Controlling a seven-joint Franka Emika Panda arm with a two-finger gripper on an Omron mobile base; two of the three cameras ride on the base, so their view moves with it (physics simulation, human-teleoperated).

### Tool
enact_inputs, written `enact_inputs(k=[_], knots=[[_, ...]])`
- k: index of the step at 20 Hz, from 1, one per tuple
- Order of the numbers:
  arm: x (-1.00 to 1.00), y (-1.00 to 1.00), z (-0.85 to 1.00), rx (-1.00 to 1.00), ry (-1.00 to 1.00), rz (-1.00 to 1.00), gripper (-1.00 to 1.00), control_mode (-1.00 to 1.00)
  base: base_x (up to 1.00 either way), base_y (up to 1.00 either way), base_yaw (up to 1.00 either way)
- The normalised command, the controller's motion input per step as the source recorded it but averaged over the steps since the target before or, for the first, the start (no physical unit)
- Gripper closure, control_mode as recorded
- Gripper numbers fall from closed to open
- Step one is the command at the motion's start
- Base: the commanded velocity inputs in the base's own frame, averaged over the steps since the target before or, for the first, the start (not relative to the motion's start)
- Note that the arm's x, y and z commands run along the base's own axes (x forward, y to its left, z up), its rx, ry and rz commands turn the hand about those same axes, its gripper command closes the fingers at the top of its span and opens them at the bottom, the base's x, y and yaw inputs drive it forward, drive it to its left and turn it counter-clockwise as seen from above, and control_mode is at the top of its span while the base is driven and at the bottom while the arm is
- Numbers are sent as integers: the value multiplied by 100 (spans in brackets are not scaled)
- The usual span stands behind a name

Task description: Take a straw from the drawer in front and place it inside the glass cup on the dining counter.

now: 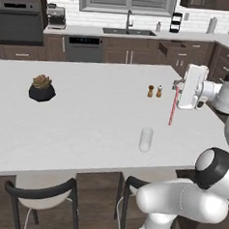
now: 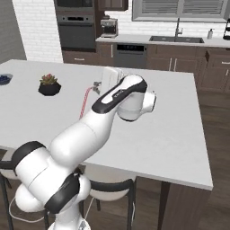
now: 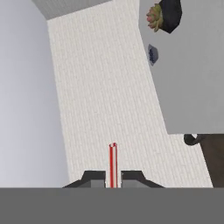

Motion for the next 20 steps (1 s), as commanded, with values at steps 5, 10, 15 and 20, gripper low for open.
enact_inputs(k=[5, 10, 15, 20], knots=[[45, 8, -24, 0, 0, -4, 100, -100, 0, 0, 0], [30, 12, -38, 0, 0, -4, 100, -100, 0, 0, 0], [26, 3, -38, -4, 0, -9, 100, -100, 0, 0, 0], [28, 0, -28, -8, 0, -11, 100, -100, 0, 0, 0]])
